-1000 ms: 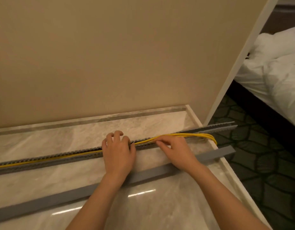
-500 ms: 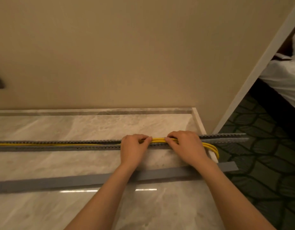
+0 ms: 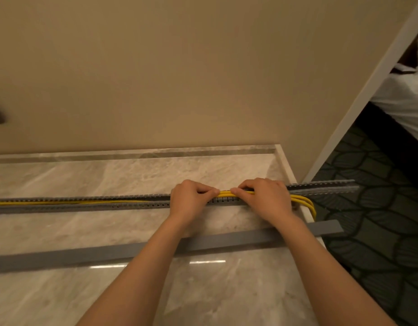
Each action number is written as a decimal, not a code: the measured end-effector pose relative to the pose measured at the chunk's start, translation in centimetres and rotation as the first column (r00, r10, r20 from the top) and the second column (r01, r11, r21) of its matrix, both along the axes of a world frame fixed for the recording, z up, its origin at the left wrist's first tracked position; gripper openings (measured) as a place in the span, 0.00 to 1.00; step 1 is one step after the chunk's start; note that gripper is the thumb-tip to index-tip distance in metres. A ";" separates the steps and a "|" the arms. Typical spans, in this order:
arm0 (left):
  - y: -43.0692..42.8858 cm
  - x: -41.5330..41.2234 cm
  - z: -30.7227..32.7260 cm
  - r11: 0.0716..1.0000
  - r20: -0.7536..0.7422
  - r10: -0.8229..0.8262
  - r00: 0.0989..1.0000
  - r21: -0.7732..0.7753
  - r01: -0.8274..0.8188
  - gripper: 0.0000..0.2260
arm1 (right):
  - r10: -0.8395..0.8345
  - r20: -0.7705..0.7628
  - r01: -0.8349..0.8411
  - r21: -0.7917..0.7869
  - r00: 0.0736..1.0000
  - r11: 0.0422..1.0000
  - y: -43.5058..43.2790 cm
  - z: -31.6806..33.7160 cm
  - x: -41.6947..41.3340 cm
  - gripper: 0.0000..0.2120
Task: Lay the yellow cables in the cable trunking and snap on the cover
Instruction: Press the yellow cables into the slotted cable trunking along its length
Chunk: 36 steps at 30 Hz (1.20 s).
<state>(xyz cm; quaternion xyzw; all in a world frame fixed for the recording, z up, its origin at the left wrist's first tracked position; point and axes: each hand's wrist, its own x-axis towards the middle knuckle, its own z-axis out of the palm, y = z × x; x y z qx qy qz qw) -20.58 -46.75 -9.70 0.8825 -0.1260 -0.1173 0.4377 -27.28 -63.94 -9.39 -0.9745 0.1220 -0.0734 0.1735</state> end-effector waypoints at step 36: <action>1.1 -2.4 0.4 0.868 0.577 -0.463 0.673 0.448 0.214 0.11 | -0.054 0.040 0.059 -0.122 0.998 0.991 0.9 -0.7 0.0 0.21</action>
